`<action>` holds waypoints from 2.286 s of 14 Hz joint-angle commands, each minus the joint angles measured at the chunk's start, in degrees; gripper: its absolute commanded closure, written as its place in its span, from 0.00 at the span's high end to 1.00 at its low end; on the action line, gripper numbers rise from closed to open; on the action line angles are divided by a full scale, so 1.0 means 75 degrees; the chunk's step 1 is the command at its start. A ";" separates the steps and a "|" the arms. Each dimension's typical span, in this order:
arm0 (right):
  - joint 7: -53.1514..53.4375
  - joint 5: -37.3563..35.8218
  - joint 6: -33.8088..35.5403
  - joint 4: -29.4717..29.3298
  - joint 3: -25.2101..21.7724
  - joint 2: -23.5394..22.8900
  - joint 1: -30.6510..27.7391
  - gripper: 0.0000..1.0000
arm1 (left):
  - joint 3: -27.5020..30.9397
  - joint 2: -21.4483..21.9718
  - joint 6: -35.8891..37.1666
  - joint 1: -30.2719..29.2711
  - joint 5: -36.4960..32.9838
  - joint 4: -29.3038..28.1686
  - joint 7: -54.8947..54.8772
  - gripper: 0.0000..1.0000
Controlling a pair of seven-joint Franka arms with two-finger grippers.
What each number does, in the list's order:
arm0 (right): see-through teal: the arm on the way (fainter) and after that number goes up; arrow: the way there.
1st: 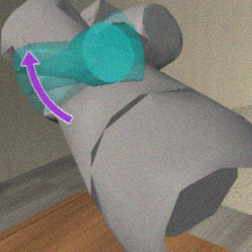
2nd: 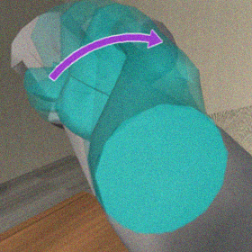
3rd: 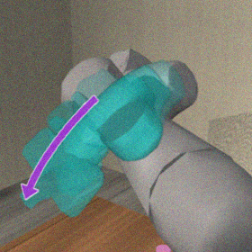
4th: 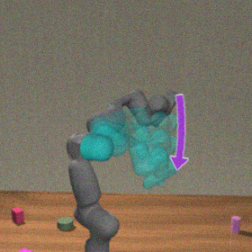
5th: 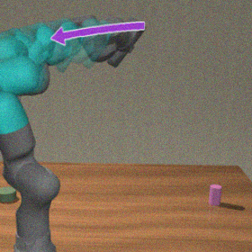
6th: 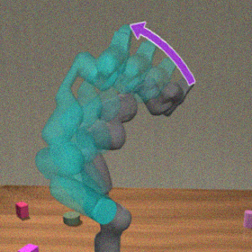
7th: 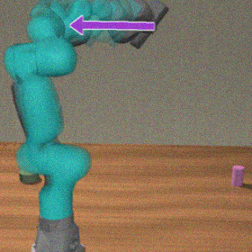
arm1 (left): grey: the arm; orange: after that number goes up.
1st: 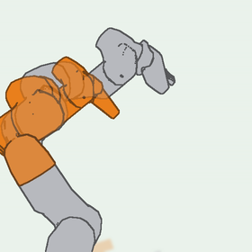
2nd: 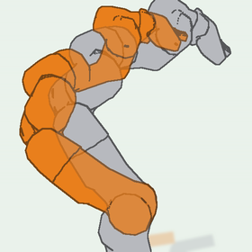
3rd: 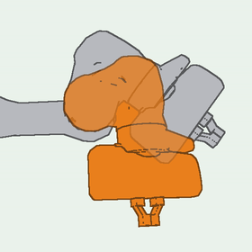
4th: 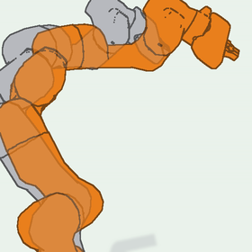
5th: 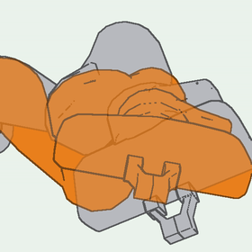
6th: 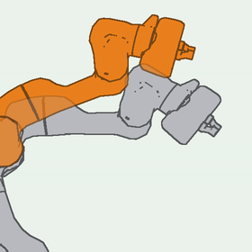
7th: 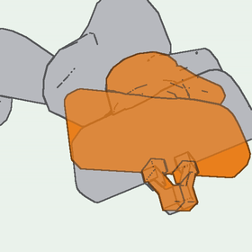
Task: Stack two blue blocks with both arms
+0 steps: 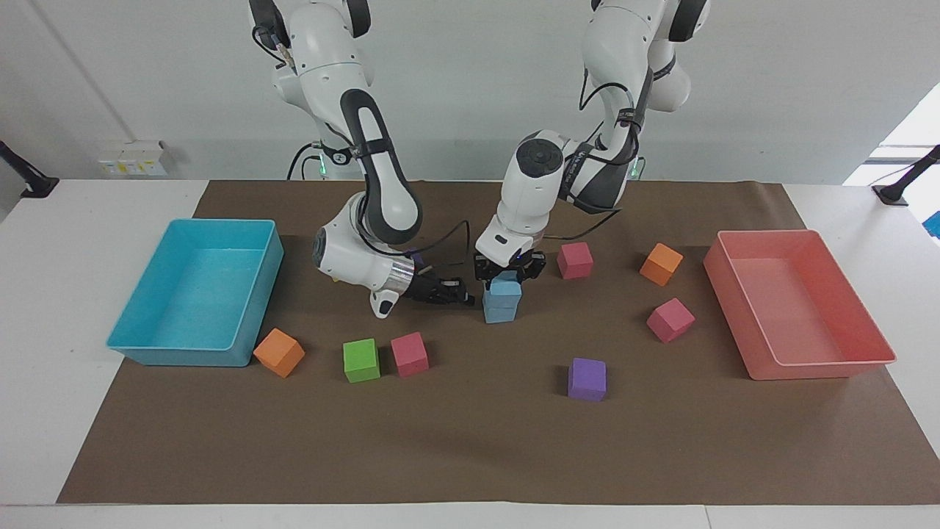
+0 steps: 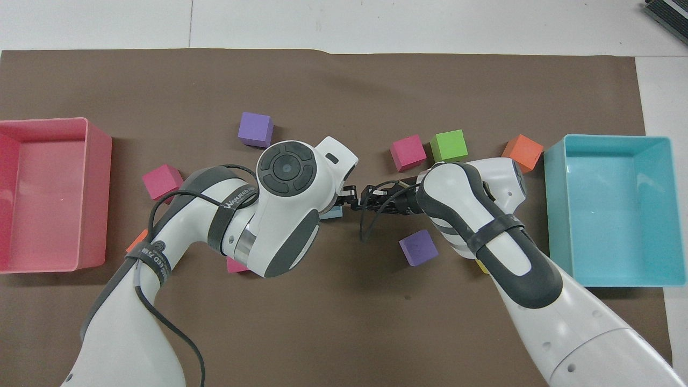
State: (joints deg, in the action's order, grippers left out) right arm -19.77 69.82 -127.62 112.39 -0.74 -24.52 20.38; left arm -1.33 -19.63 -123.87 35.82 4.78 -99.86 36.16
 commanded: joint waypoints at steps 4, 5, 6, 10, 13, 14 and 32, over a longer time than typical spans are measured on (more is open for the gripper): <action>-0.0048 0.0055 0.0129 0.0014 0.0028 0.0012 -0.0081 0.00 | 0.0143 0.0051 0.0063 0.0134 0.0124 -0.0010 0.0031 0.91; -0.0048 0.0055 0.0129 0.0014 0.0028 0.0012 -0.0081 0.00 | 0.0143 0.0040 0.0063 0.0134 0.0124 -0.0010 0.0031 1.00; -0.0048 0.0055 0.0129 0.0014 0.0028 0.0012 -0.0081 0.00 | 0.0143 0.0040 0.0051 0.0134 0.0124 0.0002 0.0031 1.00; -0.0048 0.0055 0.0118 0.0014 0.0028 0.0012 -0.0081 0.00 | 0.0143 0.0040 -0.0007 0.0145 0.0124 0.0107 0.0042 1.00; -0.0060 0.0055 0.0141 -0.0056 0.0040 0.0000 -0.0093 0.00 | 0.0143 0.0203 0.0144 0.0076 0.0124 0.0295 0.0008 1.00; -0.0060 0.0055 0.0153 -0.0056 0.0040 0.0012 -0.0104 0.00 | 0.0154 0.0308 0.0226 0.0075 0.0124 0.0365 0.0019 1.00; 0.0878 -0.6023 0.1277 -0.0465 -0.0030 0.1991 -0.0936 1.00 | 0.0354 0.2991 0.4140 -0.2994 -0.0743 0.0518 -0.4736 1.00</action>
State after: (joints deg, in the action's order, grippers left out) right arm -14.29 30.49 -120.17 109.53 -1.42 -11.27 14.93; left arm 1.73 -0.30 -95.61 15.85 0.39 -95.89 4.02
